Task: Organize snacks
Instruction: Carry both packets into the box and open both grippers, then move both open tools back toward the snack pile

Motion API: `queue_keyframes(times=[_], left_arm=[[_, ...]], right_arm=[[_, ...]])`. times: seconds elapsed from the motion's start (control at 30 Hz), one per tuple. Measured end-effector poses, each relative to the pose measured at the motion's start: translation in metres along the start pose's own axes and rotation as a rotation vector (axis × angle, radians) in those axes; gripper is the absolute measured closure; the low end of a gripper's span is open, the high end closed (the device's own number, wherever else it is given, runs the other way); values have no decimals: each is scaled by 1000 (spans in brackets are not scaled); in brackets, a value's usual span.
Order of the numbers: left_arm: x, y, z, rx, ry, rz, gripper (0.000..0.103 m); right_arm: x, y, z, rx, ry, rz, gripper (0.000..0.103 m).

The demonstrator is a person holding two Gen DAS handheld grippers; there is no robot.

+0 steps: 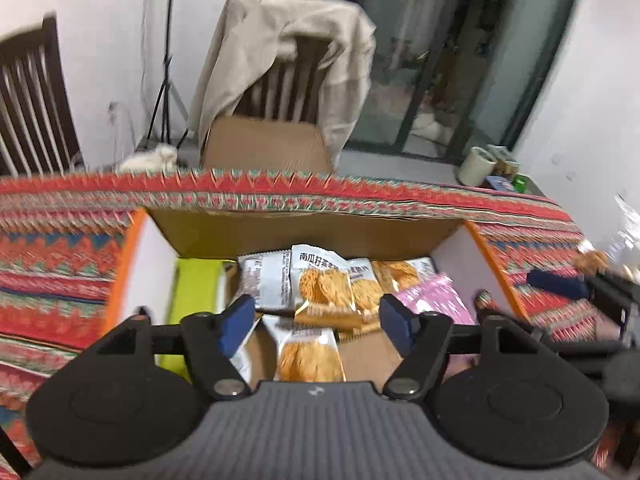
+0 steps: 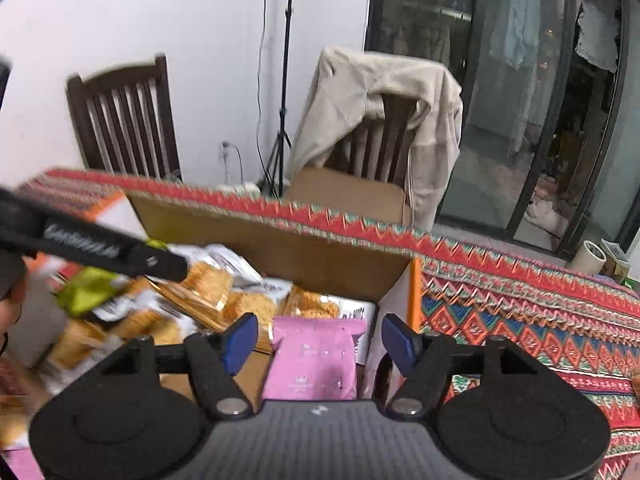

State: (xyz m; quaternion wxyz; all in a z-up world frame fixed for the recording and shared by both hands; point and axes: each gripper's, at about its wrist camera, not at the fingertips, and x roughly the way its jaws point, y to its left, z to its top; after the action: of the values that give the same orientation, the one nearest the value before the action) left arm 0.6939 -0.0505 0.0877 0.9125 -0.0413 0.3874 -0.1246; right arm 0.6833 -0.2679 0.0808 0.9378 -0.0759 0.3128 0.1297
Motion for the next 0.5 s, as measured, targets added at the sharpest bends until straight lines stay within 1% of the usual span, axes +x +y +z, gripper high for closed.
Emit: queue_keyframes(times=[0.03, 0.1, 0.13, 0.17, 0.23, 0.37, 0.43, 0.5], left_arm=[[-18, -1, -4, 21, -18, 0, 23], [-54, -2, -13, 59, -55, 8, 21], [-69, -1, -16, 67, -73, 7, 19], [-87, 0, -22, 74, -89, 4, 18], [-120, -1, -35, 82, -124, 5, 14], [-178, -2, -70, 117, -184, 22, 9], [-204, -5, -92, 152, -230, 36, 4], [-224, -7, -117, 177, -265, 63, 4]], right_arm=[[-14, 0, -1, -3, -19, 2, 33], [-45, 1, -4, -3, -60, 7, 28], [-61, 1, -7, -2, -83, 15, 23], [-78, 2, -13, 2, -103, 26, 21], [-104, 4, -22, 7, -126, 42, 22], [-161, 10, -42, -1, -174, 53, 21], [-187, 14, -51, -12, -198, 54, 21], [-213, 21, -62, -21, -220, 62, 18]])
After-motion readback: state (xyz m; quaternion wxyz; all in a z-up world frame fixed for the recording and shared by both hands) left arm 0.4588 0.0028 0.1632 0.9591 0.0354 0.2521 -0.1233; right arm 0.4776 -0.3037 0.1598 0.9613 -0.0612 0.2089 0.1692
